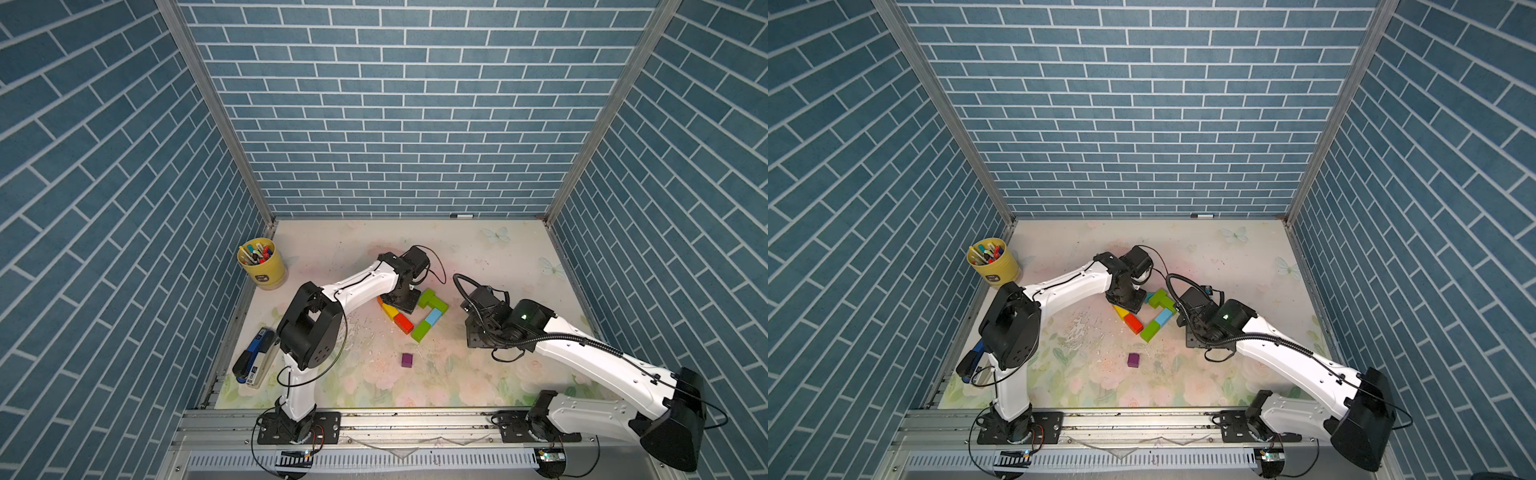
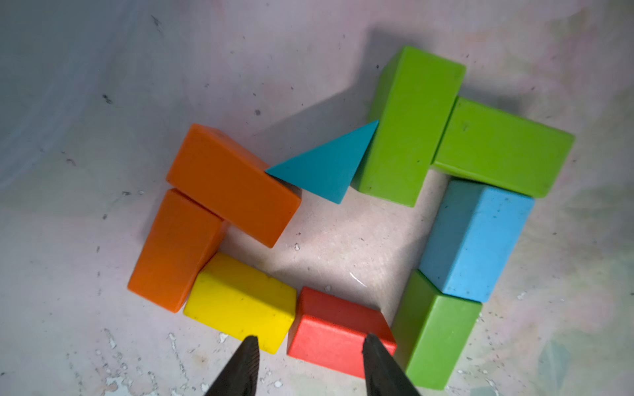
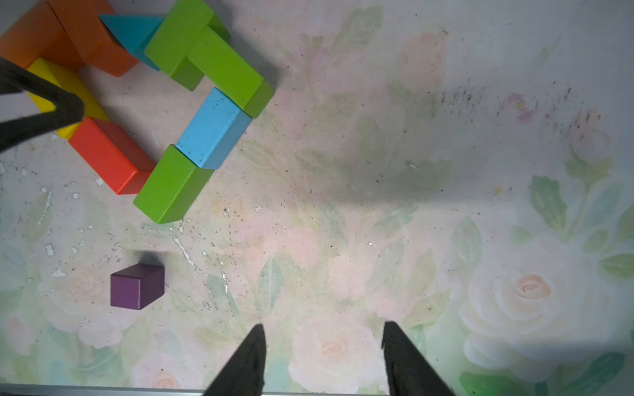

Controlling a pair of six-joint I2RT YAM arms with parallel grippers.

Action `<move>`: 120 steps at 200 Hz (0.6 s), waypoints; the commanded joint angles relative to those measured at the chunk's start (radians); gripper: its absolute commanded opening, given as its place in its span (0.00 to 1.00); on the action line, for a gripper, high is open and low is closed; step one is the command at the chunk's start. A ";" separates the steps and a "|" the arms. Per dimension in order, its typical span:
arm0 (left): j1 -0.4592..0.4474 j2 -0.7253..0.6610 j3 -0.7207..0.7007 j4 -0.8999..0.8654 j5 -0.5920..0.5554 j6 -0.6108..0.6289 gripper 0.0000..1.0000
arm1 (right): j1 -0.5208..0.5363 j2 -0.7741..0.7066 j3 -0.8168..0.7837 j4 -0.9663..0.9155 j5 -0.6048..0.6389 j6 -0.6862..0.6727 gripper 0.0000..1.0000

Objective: Assemble a heart with building blocks
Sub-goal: Assemble the building block at the center of the board, then adjust the building block at the center of the board.

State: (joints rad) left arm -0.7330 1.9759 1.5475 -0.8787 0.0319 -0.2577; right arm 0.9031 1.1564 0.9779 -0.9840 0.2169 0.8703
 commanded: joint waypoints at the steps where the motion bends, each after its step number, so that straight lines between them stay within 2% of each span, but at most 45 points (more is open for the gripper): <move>1: -0.001 0.007 0.032 -0.037 -0.035 -0.003 0.51 | 0.002 0.005 0.008 -0.030 0.021 0.064 0.56; 34: 0.103 -0.047 0.000 -0.012 -0.035 -0.056 0.58 | 0.006 0.058 0.002 0.025 -0.040 0.029 0.58; 75: 0.182 -0.026 0.025 -0.014 -0.025 -0.028 0.62 | 0.031 0.118 0.007 0.063 -0.091 -0.012 0.65; 89: 0.205 -0.013 0.021 -0.004 0.001 -0.025 0.62 | 0.068 0.163 0.018 0.094 -0.133 -0.032 0.66; 120: 0.238 0.020 0.026 0.013 0.064 -0.029 0.64 | 0.162 0.278 0.082 0.095 -0.113 -0.033 0.66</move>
State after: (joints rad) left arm -0.5140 1.9553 1.5517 -0.8680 0.0475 -0.2916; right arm 1.0149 1.3773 1.0103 -0.9081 0.1150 0.8398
